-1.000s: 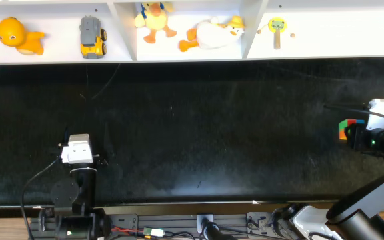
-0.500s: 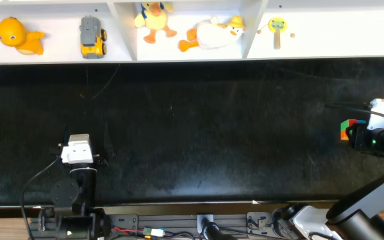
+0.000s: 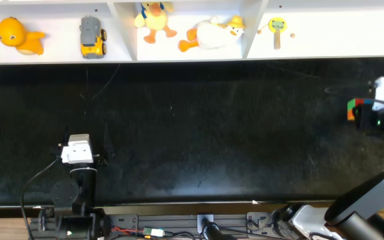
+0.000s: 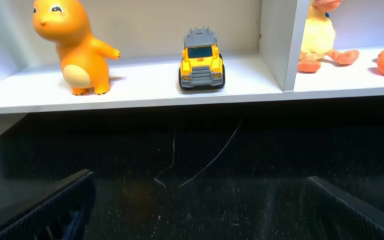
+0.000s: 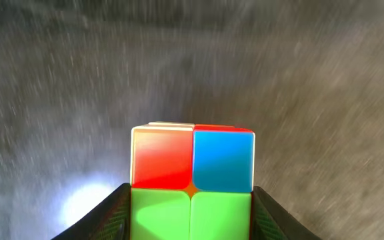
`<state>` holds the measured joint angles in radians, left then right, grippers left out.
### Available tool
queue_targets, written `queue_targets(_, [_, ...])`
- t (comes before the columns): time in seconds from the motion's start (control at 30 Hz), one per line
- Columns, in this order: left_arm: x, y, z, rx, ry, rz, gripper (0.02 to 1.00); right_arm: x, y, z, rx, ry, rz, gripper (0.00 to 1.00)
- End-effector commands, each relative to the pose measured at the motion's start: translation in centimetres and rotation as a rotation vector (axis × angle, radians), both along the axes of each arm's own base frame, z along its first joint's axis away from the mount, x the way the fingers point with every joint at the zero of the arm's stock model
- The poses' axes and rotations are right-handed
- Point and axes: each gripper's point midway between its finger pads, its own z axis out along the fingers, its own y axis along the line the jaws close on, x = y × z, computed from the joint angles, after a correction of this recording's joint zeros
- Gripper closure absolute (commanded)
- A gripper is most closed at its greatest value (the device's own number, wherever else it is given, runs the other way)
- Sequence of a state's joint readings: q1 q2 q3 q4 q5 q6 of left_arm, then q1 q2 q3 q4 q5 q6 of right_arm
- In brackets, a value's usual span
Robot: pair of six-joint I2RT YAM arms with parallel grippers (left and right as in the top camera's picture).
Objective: Store Toys
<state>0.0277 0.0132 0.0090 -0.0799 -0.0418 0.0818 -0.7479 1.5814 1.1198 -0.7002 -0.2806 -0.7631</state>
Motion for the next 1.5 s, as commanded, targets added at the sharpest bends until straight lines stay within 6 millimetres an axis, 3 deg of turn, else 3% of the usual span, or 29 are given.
queue_targets(0.03, [-0.1,0.1,0.1,0.016,-0.005,0.003,0.02,2.9,-0.1,3.5,-0.041,-0.08,0.019,0.584])
queue_targets(0.3, [-0.1,0.1,0.1,0.016,-0.005,0.003,0.02,6.2,0.9,7.3,-0.087,-0.175,0.063,0.584])
queue_targets(0.8, [-0.1,0.1,0.1,0.016,-0.005,0.003,0.02,13.1,3.8,9.6,-0.046,-0.22,0.127,0.61])
queue_targets(1.2, [-0.1,0.1,0.1,0.016,-0.005,0.003,0.02,17.0,4.4,7.5,0.001,-0.187,0.147,0.614])
queue_targets(1.5, [-0.1,0.1,0.1,0.016,-0.005,0.003,0.02,17.7,4.5,6.4,0.014,-0.175,0.144,0.614])
